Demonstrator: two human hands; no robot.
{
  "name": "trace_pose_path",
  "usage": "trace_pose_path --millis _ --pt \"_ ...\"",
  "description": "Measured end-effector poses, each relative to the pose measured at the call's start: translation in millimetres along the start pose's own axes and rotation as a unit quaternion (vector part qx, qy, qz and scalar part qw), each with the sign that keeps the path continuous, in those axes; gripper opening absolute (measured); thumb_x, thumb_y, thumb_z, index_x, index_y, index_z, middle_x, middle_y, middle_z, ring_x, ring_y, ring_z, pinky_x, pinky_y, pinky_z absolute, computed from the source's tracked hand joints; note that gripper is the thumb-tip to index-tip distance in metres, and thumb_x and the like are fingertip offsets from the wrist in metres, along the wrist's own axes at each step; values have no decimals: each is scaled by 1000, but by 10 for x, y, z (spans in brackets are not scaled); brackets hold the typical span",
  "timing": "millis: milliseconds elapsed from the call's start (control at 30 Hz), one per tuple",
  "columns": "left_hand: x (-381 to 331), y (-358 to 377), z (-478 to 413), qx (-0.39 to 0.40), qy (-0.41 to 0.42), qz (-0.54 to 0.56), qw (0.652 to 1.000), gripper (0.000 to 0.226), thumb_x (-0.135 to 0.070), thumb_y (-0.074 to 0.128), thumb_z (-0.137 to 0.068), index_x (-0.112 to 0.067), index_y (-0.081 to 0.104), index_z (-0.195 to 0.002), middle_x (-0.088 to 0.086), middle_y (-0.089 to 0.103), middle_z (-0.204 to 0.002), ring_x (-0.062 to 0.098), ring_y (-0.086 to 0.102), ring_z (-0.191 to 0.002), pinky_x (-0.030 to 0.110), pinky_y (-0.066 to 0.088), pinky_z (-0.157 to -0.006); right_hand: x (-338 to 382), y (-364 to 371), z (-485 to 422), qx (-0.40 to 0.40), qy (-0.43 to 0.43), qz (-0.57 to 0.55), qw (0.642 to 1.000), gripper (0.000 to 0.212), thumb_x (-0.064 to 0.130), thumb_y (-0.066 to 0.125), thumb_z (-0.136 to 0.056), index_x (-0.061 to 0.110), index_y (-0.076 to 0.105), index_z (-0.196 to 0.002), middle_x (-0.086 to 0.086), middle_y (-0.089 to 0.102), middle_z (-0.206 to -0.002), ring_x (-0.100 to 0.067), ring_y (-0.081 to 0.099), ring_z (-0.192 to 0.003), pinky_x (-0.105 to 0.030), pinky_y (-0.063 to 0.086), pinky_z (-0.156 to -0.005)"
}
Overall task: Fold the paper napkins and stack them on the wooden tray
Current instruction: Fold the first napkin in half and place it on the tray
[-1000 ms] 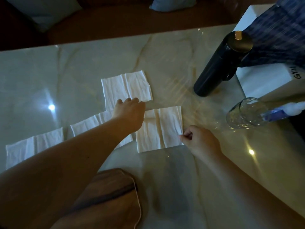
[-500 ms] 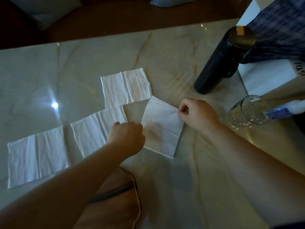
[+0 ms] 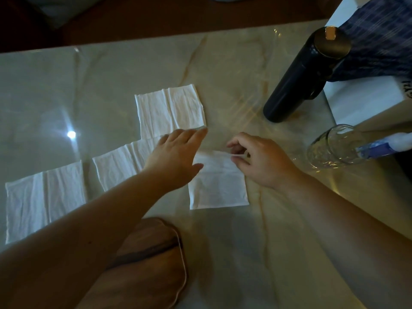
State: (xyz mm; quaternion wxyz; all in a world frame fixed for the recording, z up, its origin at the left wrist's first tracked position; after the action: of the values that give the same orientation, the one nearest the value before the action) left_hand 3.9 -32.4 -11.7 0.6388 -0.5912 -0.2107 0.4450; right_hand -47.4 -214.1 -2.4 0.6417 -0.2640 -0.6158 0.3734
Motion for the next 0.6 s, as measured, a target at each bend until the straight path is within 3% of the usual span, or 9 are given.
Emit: trace_pose_path --millis 100,267,467,600 --pt "-58 -1 36 12 47 -57 997 31 -37 51 -90 -27 56 -119 -2 62 -118 20 53 -110 37 35 -101 46 14 158 -18 -26 5 999 26 15 67 -83 19 60 -108 1 68 -96 -13 63 -86 -28 53 -72" --pt "-129 146 336 -8 111 -74 991 11 -24 59 -85 -18 66 -90 0 63 -82 20 57 -71 38 50 -70 32 135 409 -18 -59 1 998 21 12 67 -81 17 62 -101 0 68 -94 -15 63 -86 -29 50 -73" --pt "-96 317 547 29 74 -17 997 42 -58 49 -84 -26 63 -108 -2 64 -106 17 59 -95 36 46 -89 -127 306 632 18 -32 -42 998 21 29 76 -73 20 64 -87 9 66 -85 -8 60 -76 -25 50 -69" --pt "-8 307 483 -1 27 16 1000 35 -51 51 -87 -24 63 -106 -2 64 -107 17 59 -95 35 47 -87 -275 314 563 -21 16 -49 998 13 23 74 -76 18 64 -83 4 66 -80 -15 61 -73 -38 53 -68"
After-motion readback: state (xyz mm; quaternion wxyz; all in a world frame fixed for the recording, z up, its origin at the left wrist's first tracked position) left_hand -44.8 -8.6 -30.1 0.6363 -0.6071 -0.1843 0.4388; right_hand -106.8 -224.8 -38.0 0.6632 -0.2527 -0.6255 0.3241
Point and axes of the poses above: each hand's wrist, its own z-axis away from the middle knuckle, its own y-axis out of the palm, x = y × z, the point moved 3 cm from there along -z, towards the middle knuckle
